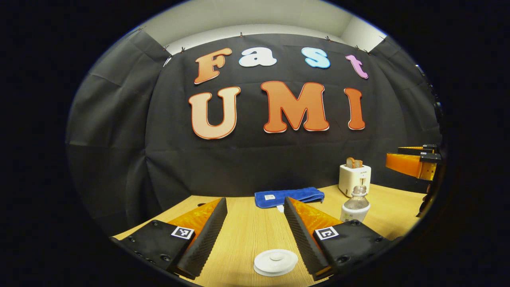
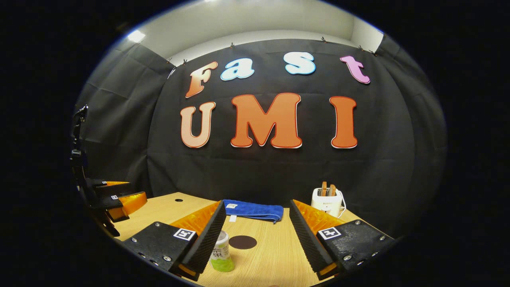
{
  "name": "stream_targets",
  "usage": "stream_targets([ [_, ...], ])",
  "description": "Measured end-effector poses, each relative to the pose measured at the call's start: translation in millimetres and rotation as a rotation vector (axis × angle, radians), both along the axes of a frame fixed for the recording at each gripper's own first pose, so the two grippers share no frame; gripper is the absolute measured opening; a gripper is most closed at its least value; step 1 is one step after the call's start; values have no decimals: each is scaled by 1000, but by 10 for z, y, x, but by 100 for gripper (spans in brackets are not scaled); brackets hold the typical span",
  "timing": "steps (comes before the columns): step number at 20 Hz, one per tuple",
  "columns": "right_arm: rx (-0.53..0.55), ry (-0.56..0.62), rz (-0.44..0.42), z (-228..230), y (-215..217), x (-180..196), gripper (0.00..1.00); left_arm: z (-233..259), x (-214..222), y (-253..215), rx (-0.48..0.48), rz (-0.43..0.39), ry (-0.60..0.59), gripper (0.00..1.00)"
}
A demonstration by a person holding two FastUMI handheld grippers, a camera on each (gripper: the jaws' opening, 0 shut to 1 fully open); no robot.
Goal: Open the teacup lid with one hand, grasp the water bottle and pour water into the teacup with the other hand; after pouring, place the water bottle on the coaster and then close the teacup lid.
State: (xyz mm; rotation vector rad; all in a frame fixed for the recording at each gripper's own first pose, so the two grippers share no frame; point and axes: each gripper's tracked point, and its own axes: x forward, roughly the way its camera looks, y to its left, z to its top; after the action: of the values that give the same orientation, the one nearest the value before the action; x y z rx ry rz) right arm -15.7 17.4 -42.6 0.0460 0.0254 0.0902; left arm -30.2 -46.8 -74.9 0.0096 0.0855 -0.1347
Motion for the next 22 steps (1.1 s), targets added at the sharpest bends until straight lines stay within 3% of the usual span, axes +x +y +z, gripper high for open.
stream_targets([
  [5, -17, 38, 12, -267, -71, -11, 96, -507, -12, 12, 16, -8, 77, 94],
  [12, -8, 73, 92, -514, 95, -100, 96, -973, -21, -99, 30, -39, 181, 94],
  [22, -72, 125, 127, -800, 142, -163, 96, -1300, 39, -269, 104, -59, 246, 88],
])
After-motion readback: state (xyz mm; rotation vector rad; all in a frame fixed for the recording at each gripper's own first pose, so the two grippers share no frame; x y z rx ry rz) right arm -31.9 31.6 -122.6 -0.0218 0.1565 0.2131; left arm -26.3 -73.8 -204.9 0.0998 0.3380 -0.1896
